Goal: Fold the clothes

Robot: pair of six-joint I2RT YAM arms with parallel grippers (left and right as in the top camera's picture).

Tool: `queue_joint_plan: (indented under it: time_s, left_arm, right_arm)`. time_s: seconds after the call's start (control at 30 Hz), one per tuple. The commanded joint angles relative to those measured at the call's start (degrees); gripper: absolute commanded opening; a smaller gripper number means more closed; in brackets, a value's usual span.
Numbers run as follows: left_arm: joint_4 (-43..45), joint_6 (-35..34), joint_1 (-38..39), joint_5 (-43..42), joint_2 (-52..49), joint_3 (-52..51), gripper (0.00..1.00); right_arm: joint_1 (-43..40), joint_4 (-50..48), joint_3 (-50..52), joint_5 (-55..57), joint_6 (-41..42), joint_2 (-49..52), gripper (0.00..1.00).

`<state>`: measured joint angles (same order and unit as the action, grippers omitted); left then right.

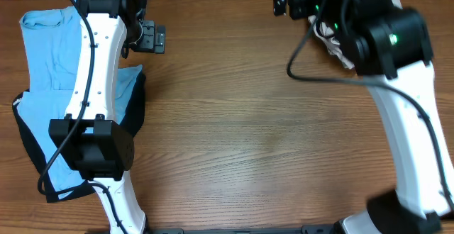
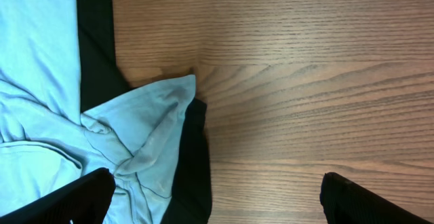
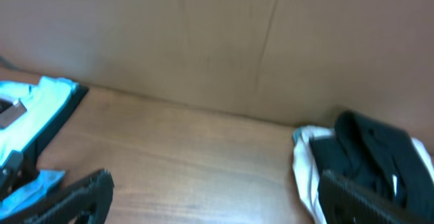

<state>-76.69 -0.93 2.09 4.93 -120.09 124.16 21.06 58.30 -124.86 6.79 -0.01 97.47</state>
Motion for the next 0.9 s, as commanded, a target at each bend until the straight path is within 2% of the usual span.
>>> queue_joint_plan:
  time_s: [0.0,0.23,0.43,0.67,0.87]
  left_arm:
    - [0.1,0.5,-0.7,-0.5,-0.8,0.7,1.00]
    - [0.1,0.5,-0.7,-0.5,-0.8,0.7,1.00]
    - [0.1,0.5,-0.7,-0.5,-0.8,0.7,1.00]
    - [0.1,0.5,-0.7,-0.5,-0.8,0.7,1.00]
    - [0.1,0.5,-0.7,-0.5,-0.8,0.7,1.00]
  right_arm:
    - [0.1,-7.3,13.4,0.2,0.3,-11.2,1.00]
    - [-1.1,-25.6,42.8,-0.1,0.9,-29.4,1.00]
    - [-8.3,-37.6,68.0,-4.5,10.9,-46.4,1.00]
    - [-11.5,-43.5,89.6,-3.9,11.6,-65.4,1.00]
    - [-13.8,-44.6,101.0,-4.0,11.6,-77.0,1.00]
